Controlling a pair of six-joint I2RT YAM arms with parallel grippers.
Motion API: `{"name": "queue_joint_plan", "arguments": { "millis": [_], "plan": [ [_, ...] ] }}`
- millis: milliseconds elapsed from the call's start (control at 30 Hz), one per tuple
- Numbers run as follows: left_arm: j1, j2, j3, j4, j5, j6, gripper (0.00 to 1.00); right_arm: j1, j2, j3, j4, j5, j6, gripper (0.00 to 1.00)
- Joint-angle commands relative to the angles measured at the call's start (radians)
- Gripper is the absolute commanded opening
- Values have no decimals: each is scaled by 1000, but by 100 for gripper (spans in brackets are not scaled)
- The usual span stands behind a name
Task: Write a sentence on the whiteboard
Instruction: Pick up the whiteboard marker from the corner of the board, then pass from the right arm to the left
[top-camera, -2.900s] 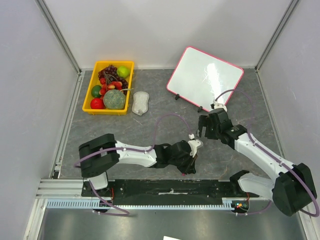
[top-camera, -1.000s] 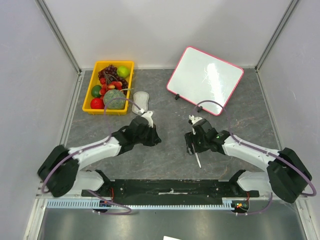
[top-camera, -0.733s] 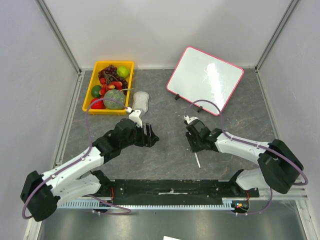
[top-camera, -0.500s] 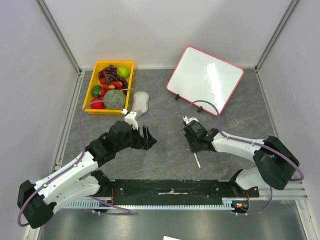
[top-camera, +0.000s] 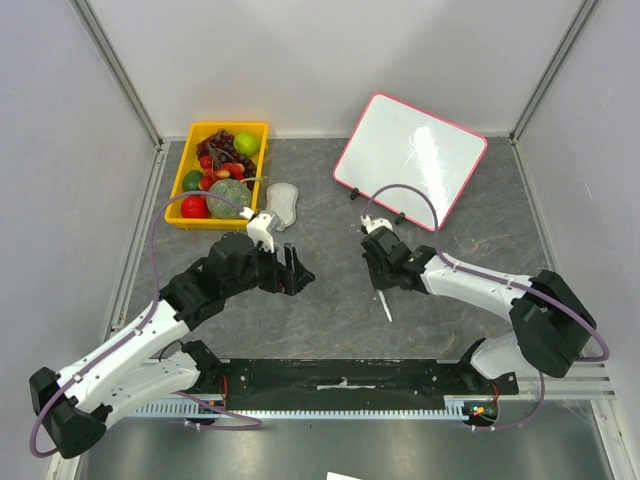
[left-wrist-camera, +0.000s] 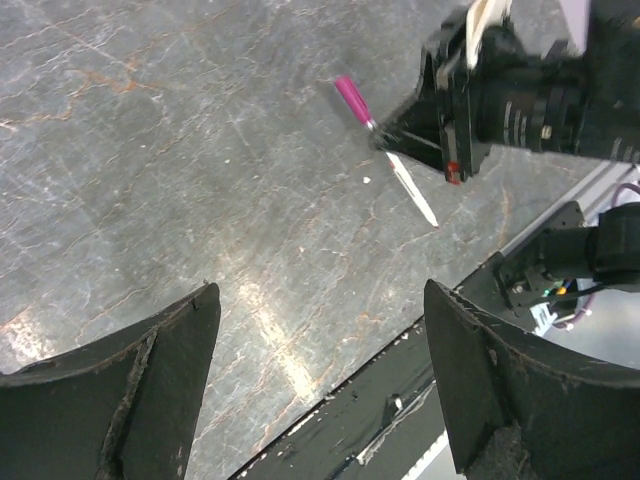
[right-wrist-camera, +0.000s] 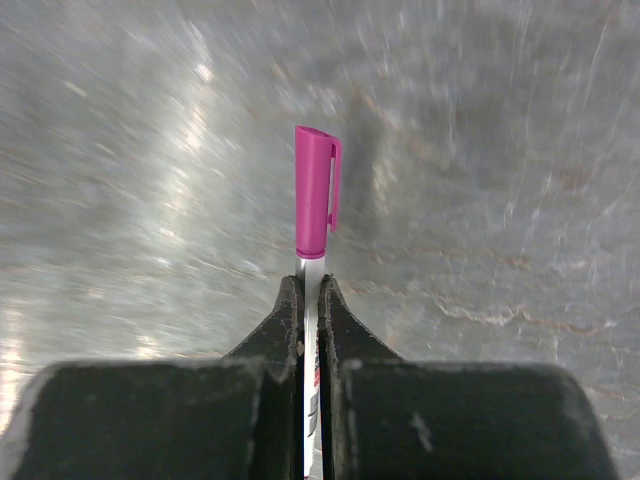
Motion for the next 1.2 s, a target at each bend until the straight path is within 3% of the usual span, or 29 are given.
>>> {"name": "queue_joint_plan", "arguments": {
  "millis": [0,200,400,567,800,867,1100,1167],
  "plan": [
    [6,0,67,-7,82,42,88,-7,-108,141,57,28,45,0],
    [6,38,104,67,176,42,88,-16,-286,136,239,5,145,0],
    [5,150,119,278,331,-1,88,-22,-420,17,468,-73,327,0],
    [-3,283,157,406,441,-37,81,-22,-450,-6,502,-117,383,0],
    [-26,397,188,466,457,-43,69,-28,-470,1,502,-121,403,0],
    [-28,408,179,481,457,-49,60,-31,-477,6,503,-118,409,0],
    [-28,366,135,487,414,-69,2,-44,-489,17,500,-119,434,0],
    [-28,340,128,463,380,-61,2,-48,-481,30,497,-139,418,2]
  ]
}}
